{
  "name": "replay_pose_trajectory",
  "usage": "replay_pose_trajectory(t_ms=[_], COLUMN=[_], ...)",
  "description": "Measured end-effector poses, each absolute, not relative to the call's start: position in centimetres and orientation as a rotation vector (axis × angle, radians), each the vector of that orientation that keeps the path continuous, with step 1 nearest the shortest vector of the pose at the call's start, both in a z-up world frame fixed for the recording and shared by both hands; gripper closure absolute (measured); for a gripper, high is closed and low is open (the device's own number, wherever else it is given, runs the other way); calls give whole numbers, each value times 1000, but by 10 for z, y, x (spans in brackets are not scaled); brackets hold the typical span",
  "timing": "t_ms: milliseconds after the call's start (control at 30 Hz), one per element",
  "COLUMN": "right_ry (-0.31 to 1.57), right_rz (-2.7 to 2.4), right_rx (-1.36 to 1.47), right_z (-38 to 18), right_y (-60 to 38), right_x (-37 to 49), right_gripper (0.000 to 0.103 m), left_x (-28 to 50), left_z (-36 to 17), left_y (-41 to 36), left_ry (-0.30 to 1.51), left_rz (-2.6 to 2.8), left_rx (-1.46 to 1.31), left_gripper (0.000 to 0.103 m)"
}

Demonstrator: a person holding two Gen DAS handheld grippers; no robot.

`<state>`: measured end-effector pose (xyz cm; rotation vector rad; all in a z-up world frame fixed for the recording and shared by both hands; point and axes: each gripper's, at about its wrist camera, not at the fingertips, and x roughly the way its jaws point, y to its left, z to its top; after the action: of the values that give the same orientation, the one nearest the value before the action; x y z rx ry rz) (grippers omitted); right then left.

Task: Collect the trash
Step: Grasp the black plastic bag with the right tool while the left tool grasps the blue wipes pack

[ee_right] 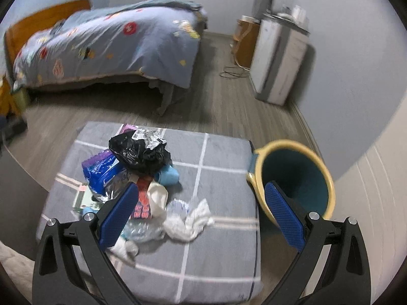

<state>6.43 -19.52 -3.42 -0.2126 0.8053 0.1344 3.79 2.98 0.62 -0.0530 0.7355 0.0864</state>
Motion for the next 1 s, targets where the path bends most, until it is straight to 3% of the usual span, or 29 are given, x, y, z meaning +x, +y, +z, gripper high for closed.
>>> replay_pose_trajectory(t_ms=[200, 567, 633, 700, 767, 833, 900, 1000], right_ry=[848, 884, 877, 892, 897, 890, 870, 851], right_rz=[276, 396, 388, 370, 361, 344, 328, 314], right_rx=[-249, -302, -320, -342, -342, -314, -287, -241], right_z=[-65, -129, -134, -139, -140, -133, -121, -95], right_y=[-151, -88, -81, -76, -79, -86, -96, -117], right_x=[99, 152, 157, 161, 162, 162, 163, 165], right_gripper=[6, 9, 25, 58, 79, 83, 98, 98], left_x=[72, 102, 104, 108, 110, 111, 112, 113], left_z=[1, -26, -30, -34, -37, -40, -41, -43], left_y=[55, 98, 96, 93, 88, 84, 81, 77], left_ry=[701, 797, 815, 830, 843, 856, 863, 866], left_rz=[126, 118, 112, 99, 86, 78, 65, 36], left_rx=[-63, -222, -221, -208, -186, -160, -160, -181], left_gripper=[5, 5, 5, 5, 5, 5, 5, 5])
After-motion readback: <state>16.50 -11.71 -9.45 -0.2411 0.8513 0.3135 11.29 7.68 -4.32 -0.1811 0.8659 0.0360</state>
